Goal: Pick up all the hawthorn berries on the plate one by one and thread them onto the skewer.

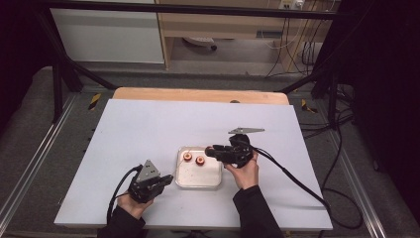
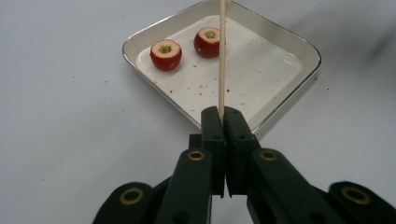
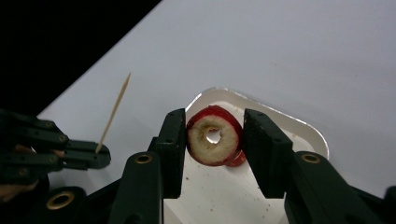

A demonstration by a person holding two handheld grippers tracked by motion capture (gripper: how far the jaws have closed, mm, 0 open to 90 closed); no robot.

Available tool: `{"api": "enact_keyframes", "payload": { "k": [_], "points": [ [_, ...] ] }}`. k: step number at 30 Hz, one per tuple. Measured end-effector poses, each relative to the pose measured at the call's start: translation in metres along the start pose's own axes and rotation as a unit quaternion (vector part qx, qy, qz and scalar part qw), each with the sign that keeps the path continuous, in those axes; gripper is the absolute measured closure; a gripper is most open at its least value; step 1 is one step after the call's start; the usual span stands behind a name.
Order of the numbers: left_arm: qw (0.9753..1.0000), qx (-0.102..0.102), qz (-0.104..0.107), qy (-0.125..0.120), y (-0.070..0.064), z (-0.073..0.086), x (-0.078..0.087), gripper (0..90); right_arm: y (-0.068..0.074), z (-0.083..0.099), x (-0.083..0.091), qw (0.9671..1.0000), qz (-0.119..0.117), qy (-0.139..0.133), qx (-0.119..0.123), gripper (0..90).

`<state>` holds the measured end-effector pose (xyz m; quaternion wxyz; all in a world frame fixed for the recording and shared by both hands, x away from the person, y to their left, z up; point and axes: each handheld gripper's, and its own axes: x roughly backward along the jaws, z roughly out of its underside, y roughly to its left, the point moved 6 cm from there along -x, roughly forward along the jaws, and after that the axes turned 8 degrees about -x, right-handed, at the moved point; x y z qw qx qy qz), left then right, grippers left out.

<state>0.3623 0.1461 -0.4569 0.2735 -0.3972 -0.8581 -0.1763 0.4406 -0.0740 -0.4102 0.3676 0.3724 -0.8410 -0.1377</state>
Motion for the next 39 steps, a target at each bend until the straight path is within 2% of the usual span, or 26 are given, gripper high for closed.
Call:
{"api": "enact_keyframes", "payload": {
  "k": [1, 2, 3, 4, 5, 6, 7, 9, 10, 11, 12, 15, 16, 17, 21, 27, 30, 33, 39],
  "points": [
    [1.0000, 0.004, 0.000, -0.002, 0.000, 0.000, 0.000, 88.2, 0.000, 0.000, 0.000, 1.0000, 0.000, 0.000, 0.000, 60.7],
    [1.0000, 0.007, 0.000, -0.005, 0.000, 0.000, 0.000, 88.2, -0.001, -0.001, 0.002, 0.9993, -0.015, -0.029, -0.015, 60.8],
    [0.9999, 0.009, -0.001, -0.006, -0.001, -0.001, 0.001, 88.2, -0.001, -0.001, 0.002, 0.9993, -0.015, -0.029, -0.015, 60.8],
    [0.9999, 0.012, -0.002, -0.008, -0.001, -0.001, 0.001, 88.2, -0.001, -0.001, 0.004, 0.9976, -0.029, -0.056, -0.031, 60.8],
    [0.9999, 0.014, -0.002, -0.009, -0.002, -0.001, 0.001, 88.2, -0.001, -0.001, 0.004, 0.9976, -0.029, -0.056, -0.031, 60.8],
    [0.9998, 0.016, -0.002, -0.009, -0.002, -0.001, 0.001, 88.2, 0.000, -0.002, 0.005, 0.9943, -0.046, -0.083, -0.048, 60.8],
    [0.9998, 0.017, -0.005, -0.010, -0.003, -0.001, 0.001, 88.2, 0.000, -0.002, 0.005, 0.9943, -0.046, -0.083, -0.048, 60.8],
    [0.9997, 0.023, -0.004, -0.011, -0.006, -0.002, 0.001, 88.2, 0.000, -0.002, 0.006, 0.9898, -0.064, -0.111, -0.063, 60.8],
    [0.9997, 0.023, -0.003, -0.010, -0.007, -0.002, 0.000, 88.2, 0.000, -0.002, 0.006, 0.9873, -0.071, -0.125, -0.068, 60.8],
    [0.9996, 0.026, -0.004, -0.011, -0.009, -0.002, -0.001, 88.3, 0.002, -0.002, 0.006, 0.9833, -0.078, -0.146, -0.075, 60.8],
    [0.9995, 0.029, -0.005, -0.012, -0.010, -0.003, -0.001, 88.3, 0.002, -0.002, 0.006, 0.9833, -0.078, -0.146, -0.075, 60.8],
    [0.9992, 0.035, -0.008, -0.016, -0.013, -0.004, -0.002, 88.3, 0.004, -0.001, 0.004, 0.9781, -0.083, -0.175, -0.076, 60.9],
    [0.9992, 0.036, -0.009, -0.017, -0.014, -0.005, -0.003, 88.3, 0.006, -0.001, 0.003, 0.9739, -0.089, -0.193, -0.080, 61.0],
    [0.9991, 0.039, -0.008, -0.018, -0.015, -0.005, -0.003, 88.3, 0.006, -0.001, 0.003, 0.9739, -0.089, -0.193, -0.080, 61.0],
    [0.9984, 0.051, 0.001, -0.025, -0.020, -0.008, -0.007, 88.3, 0.010, -0.001, 0.002, 0.9655, -0.103, -0.222, -0.088, 61.0],
    [0.9977, 0.059, 0.003, -0.033, -0.027, -0.014, -0.015, 88.3, 0.013, 0.000, 0.001, 0.9585, -0.114, -0.241, -0.102, 61.1],
    [0.9978, 0.058, 0.002, -0.032, -0.030, -0.014, -0.018, 88.3, 0.014, -0.001, 0.002, 0.9524, -0.117, -0.262, -0.103, 61.1],
    [0.9971, 0.067, 0.006, -0.036, -0.032, -0.015, -0.019, 88.3, 0.016, -0.002, 0.002, 0.9468, -0.120, -0.277, -0.111, 61.2],
    [0.9969, 0.069, 0.010, -0.037, -0.034, -0.017, -0.019, 88.3, 0.016, -0.001, 0.000, 0.9430, -0.124, -0.288, -0.113, 61.3]
  ]
}}
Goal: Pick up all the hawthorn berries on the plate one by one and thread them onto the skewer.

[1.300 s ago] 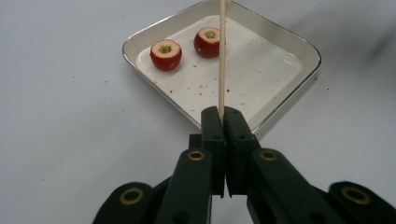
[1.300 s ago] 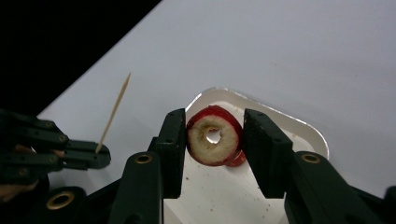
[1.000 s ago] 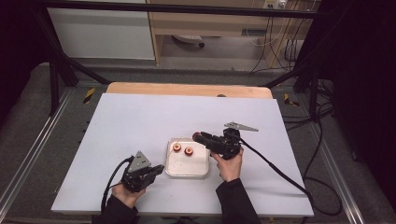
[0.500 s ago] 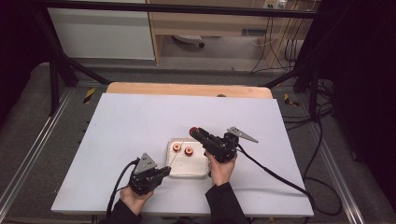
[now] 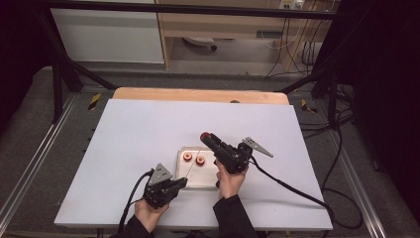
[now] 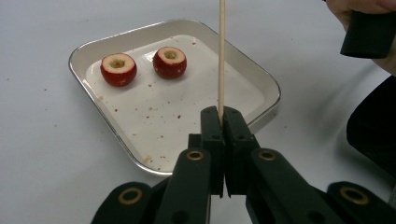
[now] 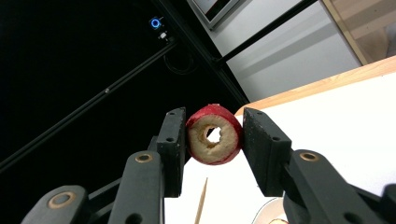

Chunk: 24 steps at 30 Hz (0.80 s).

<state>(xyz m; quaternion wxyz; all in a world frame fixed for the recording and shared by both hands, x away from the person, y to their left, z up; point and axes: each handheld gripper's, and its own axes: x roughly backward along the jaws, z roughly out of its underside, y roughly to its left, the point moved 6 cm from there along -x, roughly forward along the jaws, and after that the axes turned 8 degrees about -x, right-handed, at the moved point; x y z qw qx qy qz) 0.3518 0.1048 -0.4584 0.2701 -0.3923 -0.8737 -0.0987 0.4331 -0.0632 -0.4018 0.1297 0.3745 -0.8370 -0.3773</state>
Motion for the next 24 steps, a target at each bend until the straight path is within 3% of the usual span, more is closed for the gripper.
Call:
{"api": "enact_keyframes", "payload": {
  "k": [24],
  "points": [
    [0.9999, 0.009, -0.006, -0.006, 0.0034, -0.0017, -0.0011, 88.3, -0.0012, 0.0074, -0.0023, 0.9998, -0.012, 0.004, -0.013, 61.3]
  ]
}}
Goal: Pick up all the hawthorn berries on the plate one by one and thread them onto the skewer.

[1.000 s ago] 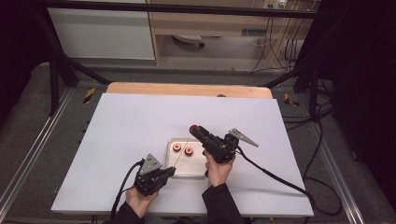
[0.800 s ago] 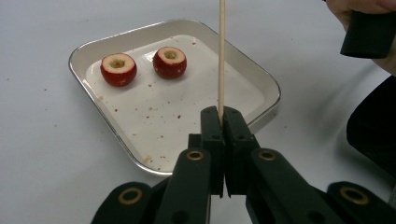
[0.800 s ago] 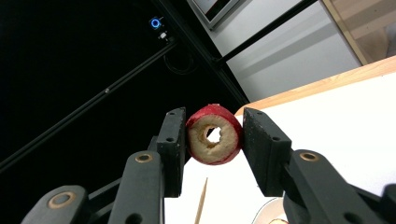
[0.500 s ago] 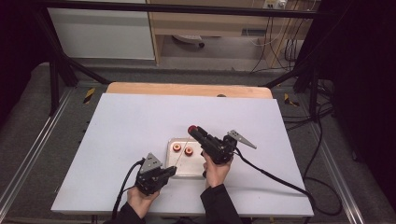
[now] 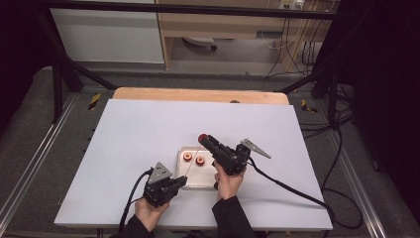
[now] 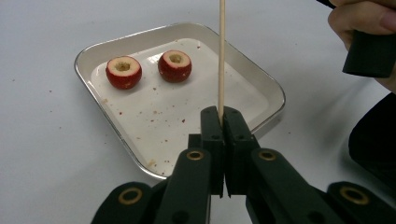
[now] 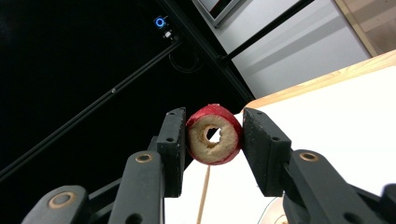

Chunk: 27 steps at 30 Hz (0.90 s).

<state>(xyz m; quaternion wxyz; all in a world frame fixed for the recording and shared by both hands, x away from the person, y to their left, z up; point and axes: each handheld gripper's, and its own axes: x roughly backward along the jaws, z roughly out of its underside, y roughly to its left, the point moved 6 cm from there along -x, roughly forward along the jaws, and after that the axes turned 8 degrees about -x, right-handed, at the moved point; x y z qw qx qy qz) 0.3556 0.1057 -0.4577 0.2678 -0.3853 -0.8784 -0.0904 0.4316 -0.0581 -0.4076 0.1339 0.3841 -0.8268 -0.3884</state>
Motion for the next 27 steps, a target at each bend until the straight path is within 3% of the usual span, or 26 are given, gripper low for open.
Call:
{"api": "enact_keyframes", "payload": {
  "k": [11, 20, 27],
  "points": [
    [1.0000, 0.003, -0.002, 0.000, 0.001, -0.001, -0.001, 88.3, -0.002, 0.010, -0.002, 0.9998, -0.002, 0.016, -0.008, 61.5],
    [1.0000, 0.009, 0.001, 0.002, 0.001, -0.001, -0.001, 88.5, -0.003, 0.016, -0.001, 0.9996, 0.000, 0.027, 0.003, 61.6],
    [1.0000, 0.005, 0.000, 0.002, 0.001, -0.001, -0.002, 88.5, -0.003, 0.023, 0.000, 0.9988, -0.002, 0.049, -0.006, 61.7]
  ]
}}
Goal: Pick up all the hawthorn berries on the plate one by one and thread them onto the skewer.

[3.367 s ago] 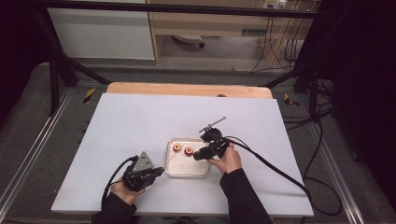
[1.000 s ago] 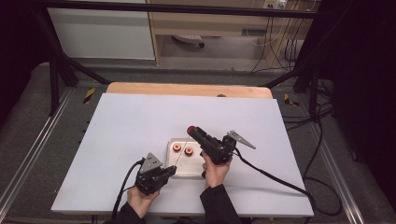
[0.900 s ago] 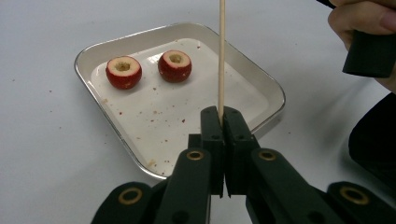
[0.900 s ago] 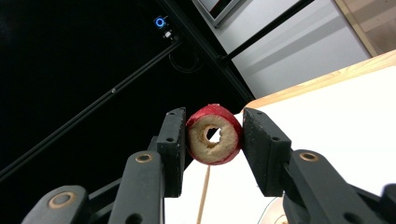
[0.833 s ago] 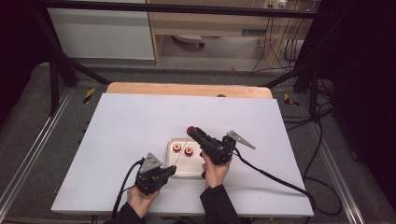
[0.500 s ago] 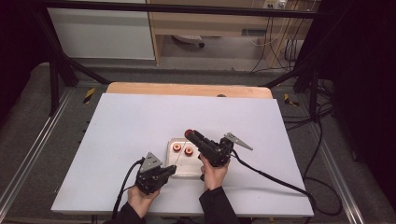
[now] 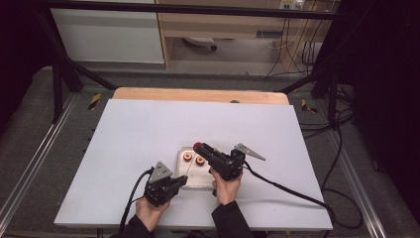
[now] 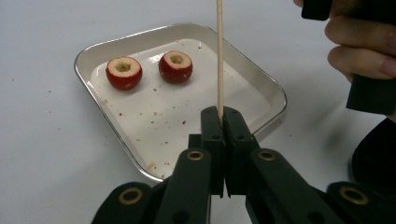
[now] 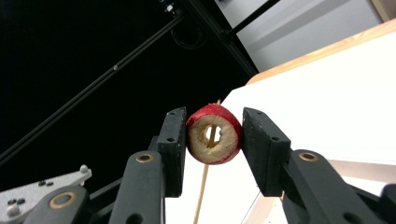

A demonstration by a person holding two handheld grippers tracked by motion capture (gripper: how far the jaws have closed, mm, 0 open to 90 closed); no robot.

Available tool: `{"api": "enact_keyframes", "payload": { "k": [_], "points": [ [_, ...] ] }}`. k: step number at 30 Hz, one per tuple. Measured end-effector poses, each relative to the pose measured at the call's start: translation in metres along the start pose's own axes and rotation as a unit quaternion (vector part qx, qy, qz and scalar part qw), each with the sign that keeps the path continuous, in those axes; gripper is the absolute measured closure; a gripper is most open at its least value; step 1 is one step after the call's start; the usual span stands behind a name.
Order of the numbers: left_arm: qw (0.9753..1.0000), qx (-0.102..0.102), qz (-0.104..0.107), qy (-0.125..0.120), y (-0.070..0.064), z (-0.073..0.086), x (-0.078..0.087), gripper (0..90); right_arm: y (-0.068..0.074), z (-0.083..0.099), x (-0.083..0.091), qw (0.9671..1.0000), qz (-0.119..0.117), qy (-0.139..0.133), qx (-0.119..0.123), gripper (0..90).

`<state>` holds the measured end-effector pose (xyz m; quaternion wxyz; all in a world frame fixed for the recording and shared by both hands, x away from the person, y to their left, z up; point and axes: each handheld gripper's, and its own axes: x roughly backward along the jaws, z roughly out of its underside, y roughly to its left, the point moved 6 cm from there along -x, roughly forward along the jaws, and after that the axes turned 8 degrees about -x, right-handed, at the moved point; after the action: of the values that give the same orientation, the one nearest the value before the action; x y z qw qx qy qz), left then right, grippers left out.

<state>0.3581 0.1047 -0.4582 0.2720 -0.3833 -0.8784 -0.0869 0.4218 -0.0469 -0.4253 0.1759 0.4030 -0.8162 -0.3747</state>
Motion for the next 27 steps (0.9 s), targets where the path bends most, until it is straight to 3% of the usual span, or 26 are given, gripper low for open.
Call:
{"api": "enact_keyframes", "payload": {
  "k": [27],
  "points": [
    [1.0000, 0.000, 0.002, -0.002, 0.003, -0.001, -0.005, 88.5, -0.002, 0.039, 0.002, 0.9978, 0.002, 0.067, -0.002, 62.0]
  ]
}}
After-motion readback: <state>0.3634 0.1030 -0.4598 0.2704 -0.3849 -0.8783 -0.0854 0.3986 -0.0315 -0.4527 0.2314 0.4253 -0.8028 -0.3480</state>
